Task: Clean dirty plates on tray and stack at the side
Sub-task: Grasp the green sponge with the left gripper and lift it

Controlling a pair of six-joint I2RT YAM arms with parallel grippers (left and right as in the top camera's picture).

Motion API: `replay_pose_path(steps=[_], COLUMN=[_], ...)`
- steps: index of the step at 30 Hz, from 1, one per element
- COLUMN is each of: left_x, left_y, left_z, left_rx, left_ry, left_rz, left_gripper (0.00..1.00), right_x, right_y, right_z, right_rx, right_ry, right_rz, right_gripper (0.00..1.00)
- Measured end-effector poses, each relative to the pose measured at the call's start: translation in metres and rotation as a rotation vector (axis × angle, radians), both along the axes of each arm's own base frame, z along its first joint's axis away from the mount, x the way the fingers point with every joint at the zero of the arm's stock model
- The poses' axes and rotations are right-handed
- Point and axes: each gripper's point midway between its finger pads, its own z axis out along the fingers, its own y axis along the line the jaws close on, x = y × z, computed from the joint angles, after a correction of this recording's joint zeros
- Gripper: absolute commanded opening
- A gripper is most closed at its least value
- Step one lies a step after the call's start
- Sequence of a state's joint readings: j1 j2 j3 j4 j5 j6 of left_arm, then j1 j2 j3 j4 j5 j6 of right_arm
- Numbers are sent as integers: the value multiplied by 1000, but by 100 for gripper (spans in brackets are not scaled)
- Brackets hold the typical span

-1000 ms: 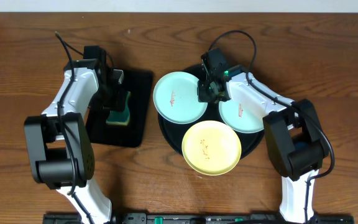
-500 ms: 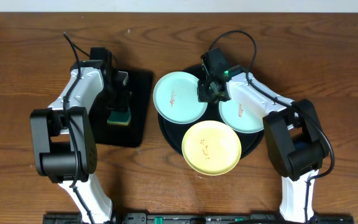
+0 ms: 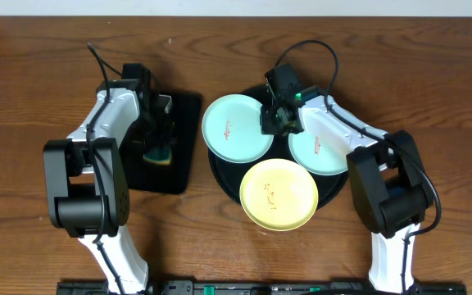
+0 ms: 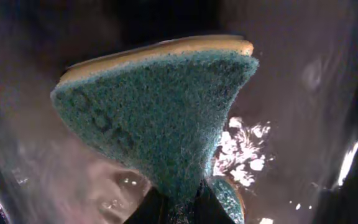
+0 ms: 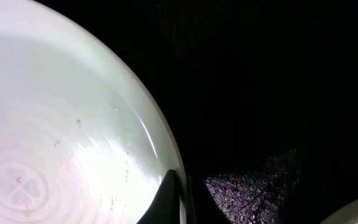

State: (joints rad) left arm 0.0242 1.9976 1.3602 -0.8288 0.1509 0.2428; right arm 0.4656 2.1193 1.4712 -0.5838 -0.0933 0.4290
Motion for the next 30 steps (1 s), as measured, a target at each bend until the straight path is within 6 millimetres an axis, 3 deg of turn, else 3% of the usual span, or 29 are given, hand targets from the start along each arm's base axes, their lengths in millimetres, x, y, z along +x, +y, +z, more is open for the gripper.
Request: replay_pose_path(steps=[5,11,14,26,30], left_x=[13,28,28,26,26], left_y=[0,1,4,8,-1], left_z=[16,85,104,100,100], left_rx=[0,-1,13,37,-19], left_ry=[-50,-229,-269,-247,-242], left_rz=[37,62,66,91,126], left_gripper=[7,7,8,7,8], right_x=[0,0,0,0,0], right_y=[0,0,0,0,0], right_z=[0,0,0,0,0], right_rx=[0,0,0,0,0], right_ry=[0,0,0,0,0], right_rz=[0,0,0,0,-1], right_gripper=[1,1,1,1,1])
